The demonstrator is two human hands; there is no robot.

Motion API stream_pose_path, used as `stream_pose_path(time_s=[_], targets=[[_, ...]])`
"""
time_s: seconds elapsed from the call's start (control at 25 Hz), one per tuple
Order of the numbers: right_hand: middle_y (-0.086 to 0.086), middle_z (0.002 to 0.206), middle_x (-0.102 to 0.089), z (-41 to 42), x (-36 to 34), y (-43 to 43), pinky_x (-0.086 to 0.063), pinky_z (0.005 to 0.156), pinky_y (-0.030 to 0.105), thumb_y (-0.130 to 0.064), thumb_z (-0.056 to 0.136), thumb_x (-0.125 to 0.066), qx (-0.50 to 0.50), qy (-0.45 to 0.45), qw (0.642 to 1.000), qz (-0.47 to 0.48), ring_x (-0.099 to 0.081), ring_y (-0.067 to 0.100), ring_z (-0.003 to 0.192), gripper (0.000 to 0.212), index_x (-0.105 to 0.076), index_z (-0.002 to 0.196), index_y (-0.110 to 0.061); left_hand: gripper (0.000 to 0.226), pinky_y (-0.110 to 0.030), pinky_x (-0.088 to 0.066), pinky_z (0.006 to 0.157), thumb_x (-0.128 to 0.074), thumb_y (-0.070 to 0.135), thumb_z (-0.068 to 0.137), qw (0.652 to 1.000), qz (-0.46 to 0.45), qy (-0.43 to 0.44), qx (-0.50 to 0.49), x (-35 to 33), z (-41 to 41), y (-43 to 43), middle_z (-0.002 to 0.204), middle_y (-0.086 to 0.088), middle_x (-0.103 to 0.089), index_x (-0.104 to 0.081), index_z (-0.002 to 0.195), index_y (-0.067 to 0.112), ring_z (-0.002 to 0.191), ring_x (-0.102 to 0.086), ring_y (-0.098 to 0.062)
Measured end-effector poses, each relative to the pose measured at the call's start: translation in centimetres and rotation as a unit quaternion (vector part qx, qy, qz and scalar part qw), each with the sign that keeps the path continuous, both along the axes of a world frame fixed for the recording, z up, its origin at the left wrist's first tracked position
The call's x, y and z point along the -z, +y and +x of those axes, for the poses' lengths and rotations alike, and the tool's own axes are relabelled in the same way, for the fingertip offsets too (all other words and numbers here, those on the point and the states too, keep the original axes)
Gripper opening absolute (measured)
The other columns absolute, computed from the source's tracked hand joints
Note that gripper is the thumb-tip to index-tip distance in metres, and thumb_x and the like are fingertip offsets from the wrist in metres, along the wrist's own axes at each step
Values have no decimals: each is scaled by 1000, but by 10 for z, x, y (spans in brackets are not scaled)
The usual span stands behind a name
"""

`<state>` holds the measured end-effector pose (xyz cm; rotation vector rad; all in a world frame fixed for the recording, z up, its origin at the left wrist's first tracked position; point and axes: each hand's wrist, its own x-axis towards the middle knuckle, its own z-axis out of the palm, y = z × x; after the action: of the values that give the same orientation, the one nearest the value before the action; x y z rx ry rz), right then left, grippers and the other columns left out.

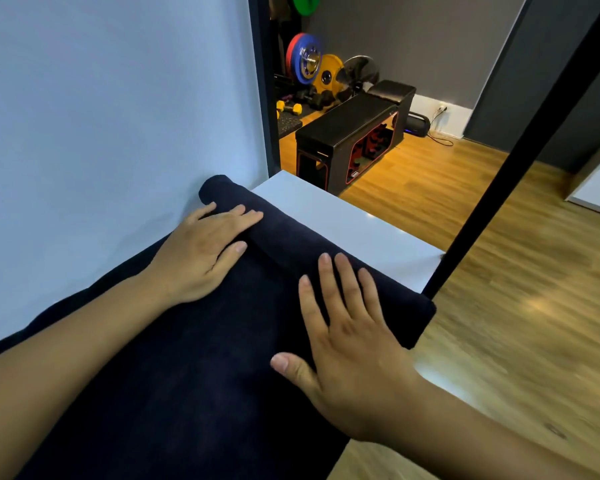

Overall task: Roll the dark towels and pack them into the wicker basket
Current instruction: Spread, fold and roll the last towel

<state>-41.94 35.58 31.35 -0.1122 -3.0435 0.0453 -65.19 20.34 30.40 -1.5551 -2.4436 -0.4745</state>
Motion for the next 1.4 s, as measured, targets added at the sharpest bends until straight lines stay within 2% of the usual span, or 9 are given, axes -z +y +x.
stream_pose_path(time_s=[0.2,0.32,0.48,0.6,0.72,0.92,1.12,1.24,1.4], targets=[[5,117,-60,-51,-59,43,-45,85,39,-50,99,-41,14,-43,998,-37,-56,29,110,37,-55,118,-22,59,-41,-37,95,-26,47,99,992,-25,122,-31,-36,-11,51,81,4,-62,-75,88,17,84,-57,-20],[-3,91,-53,-72,-56,65,-41,68,35,-56,94,-49,63,-7,995,-81,-55,23,91,30,-48,89,-27,51,-38,-38,102,-41,45,100,999,-19,42,19,-38,-20,85,118,-1,-62,-69,69,16,119,-52,-18],[7,123,-52,-71,-28,64,-45,84,42,-75,88,-36,114,-81,978,-156,-52,27,114,68,-37,133,-23,48,-46,-44,100,-24,44,99,999,-19,-29,34,-13,-23,90,127,-2,-60,-60,103,12,118,-54,-23],[9,120,-57,-77,-27,74,-42,75,38,-75,88,-39,104,-128,978,-130,-56,28,107,70,-41,128,-17,65,-47,-39,109,-11,53,99,999,-30,-15,33,-10,-31,100,128,0,-65,-65,120,23,127,-53,-26],[12,121,-56,-85,-31,99,-46,80,41,-70,91,-39,124,-139,972,-141,-56,31,109,65,-41,125,-15,57,-46,-22,119,-15,45,103,996,-36,44,64,-12,-37,134,158,-1,-35,-58,135,27,147,-27,-21],[17,127,-54,-87,-32,115,-42,80,39,-65,97,-33,144,-124,981,-33,-54,33,116,63,-39,130,-11,54,-47,-1,123,-14,37,103,993,-65,76,61,-11,-46,163,165,-4,-12,-38,150,29,153,-4,-22],[20,136,-46,-73,-22,83,-34,101,45,-68,95,-17,144,-66,983,90,-41,38,125,78,-29,143,-7,54,-46,2,123,-12,38,103,996,-51,36,67,-4,-33,121,165,2,-14,-35,151,30,153,0,-19],[24,156,-22,-65,-23,57,-13,113,65,-72,89,1,152,-85,982,77,-12,48,145,91,-9,153,-7,53,-49,4,122,-15,40,103,996,-57,-10,72,-4,-24,89,165,5,-12,-31,152,29,152,7,-15],[27,160,14,-44,-21,12,8,113,67,-73,91,-5,100,-75,991,41,15,49,145,93,11,154,-7,53,-54,3,122,-21,40,103,995,-48,-48,73,1,-5,38,165,7,-5,-18,155,29,152,10,-14]])
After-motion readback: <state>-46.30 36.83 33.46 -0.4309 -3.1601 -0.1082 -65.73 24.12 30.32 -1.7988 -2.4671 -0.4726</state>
